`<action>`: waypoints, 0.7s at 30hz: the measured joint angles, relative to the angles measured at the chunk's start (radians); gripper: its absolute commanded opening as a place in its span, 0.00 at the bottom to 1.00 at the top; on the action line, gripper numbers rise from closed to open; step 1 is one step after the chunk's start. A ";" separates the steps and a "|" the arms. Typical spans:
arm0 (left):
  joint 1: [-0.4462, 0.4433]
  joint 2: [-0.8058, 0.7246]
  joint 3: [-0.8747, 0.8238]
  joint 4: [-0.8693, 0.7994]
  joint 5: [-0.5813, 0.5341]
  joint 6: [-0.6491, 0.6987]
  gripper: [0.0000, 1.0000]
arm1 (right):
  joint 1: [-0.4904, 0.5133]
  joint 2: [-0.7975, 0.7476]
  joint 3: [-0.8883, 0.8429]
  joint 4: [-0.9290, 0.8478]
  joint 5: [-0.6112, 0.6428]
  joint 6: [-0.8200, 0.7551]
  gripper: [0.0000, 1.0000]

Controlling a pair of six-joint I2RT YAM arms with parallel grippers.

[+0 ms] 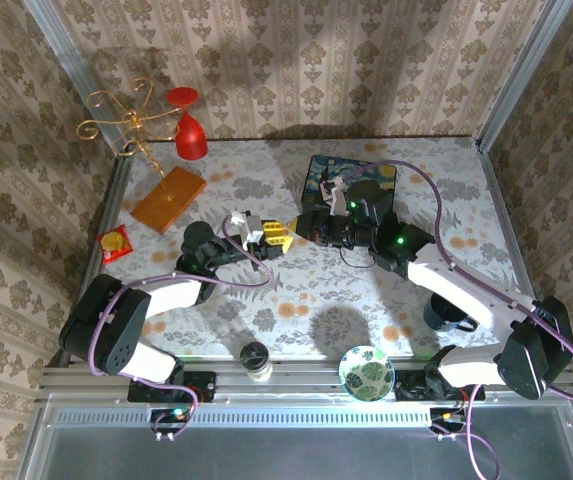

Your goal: Unlock a padlock with a key

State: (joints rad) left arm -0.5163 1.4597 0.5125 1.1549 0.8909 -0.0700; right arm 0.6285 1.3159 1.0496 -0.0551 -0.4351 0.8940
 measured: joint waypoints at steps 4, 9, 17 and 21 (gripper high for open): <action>0.000 0.000 0.000 -0.003 -0.005 0.004 0.15 | 0.001 0.006 0.000 0.000 -0.001 0.000 0.00; 0.000 -0.002 0.000 -0.013 -0.010 0.015 0.04 | 0.001 0.008 -0.001 0.003 -0.003 0.003 0.00; 0.000 -0.043 0.000 -0.095 -0.017 0.038 0.00 | 0.000 0.007 -0.007 -0.007 -0.003 -0.008 0.04; 0.001 -0.150 0.025 -0.367 -0.021 0.119 0.00 | -0.004 -0.005 0.016 -0.112 0.013 -0.097 0.28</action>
State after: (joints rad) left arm -0.5156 1.3094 0.5373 0.7876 0.8703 0.0486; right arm 0.6243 1.3109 1.0653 -0.1673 -0.4225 0.7971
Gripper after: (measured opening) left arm 0.062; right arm 0.198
